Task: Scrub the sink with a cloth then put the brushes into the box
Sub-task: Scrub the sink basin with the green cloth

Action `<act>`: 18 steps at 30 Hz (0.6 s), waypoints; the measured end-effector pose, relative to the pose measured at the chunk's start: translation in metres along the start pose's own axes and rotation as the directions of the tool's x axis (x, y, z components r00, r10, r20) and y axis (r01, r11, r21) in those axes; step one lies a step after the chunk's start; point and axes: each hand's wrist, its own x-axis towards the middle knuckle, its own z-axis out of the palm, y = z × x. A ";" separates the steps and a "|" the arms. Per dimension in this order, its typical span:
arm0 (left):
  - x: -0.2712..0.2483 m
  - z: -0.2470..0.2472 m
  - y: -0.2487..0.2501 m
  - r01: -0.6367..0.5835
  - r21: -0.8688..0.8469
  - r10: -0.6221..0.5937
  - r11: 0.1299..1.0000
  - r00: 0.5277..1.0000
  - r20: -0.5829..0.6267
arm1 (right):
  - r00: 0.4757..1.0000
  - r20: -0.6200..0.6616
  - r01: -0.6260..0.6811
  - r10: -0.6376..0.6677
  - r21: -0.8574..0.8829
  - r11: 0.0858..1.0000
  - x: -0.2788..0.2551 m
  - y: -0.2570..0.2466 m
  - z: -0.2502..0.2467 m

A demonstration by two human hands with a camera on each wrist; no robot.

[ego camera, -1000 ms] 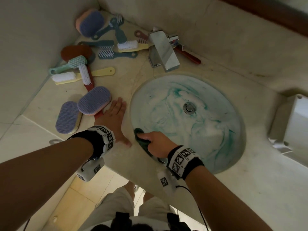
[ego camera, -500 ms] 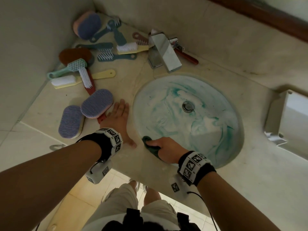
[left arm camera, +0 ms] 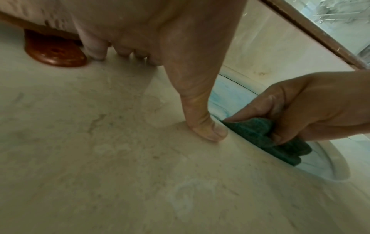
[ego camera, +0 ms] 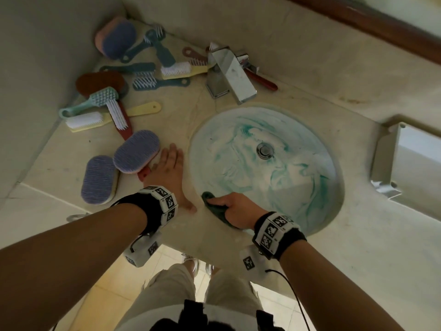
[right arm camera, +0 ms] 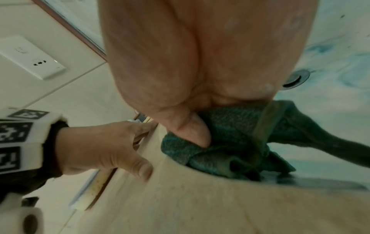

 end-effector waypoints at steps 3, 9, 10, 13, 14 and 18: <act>-0.002 -0.003 0.002 -0.005 0.009 0.005 1.000 1.000 0.002 | 1.000 -0.023 -0.003 0.004 0.035 0.999 0.011 0.000 -0.001; -0.001 -0.006 0.006 0.036 0.056 -0.036 0.998 0.999 0.008 | 0.985 -0.160 0.093 -0.061 0.204 0.974 0.070 -0.035 -0.019; -0.001 -0.007 0.006 0.047 0.065 -0.048 0.997 0.999 0.011 | 0.982 -0.171 0.114 -0.075 0.228 0.967 0.076 -0.037 -0.022; 0.001 -0.007 0.006 0.064 0.071 -0.064 0.995 0.998 0.011 | 0.981 -0.140 0.167 -0.138 0.228 0.959 0.078 -0.024 -0.015; 0.002 -0.005 0.006 0.066 0.065 -0.066 0.996 0.998 0.009 | 0.981 -0.113 0.179 -0.156 0.232 0.956 0.074 -0.016 -0.010; 0.004 0.000 0.006 0.064 0.061 -0.065 0.996 0.998 0.003 | 0.979 -0.008 0.202 -0.204 0.202 0.958 0.061 0.014 -0.001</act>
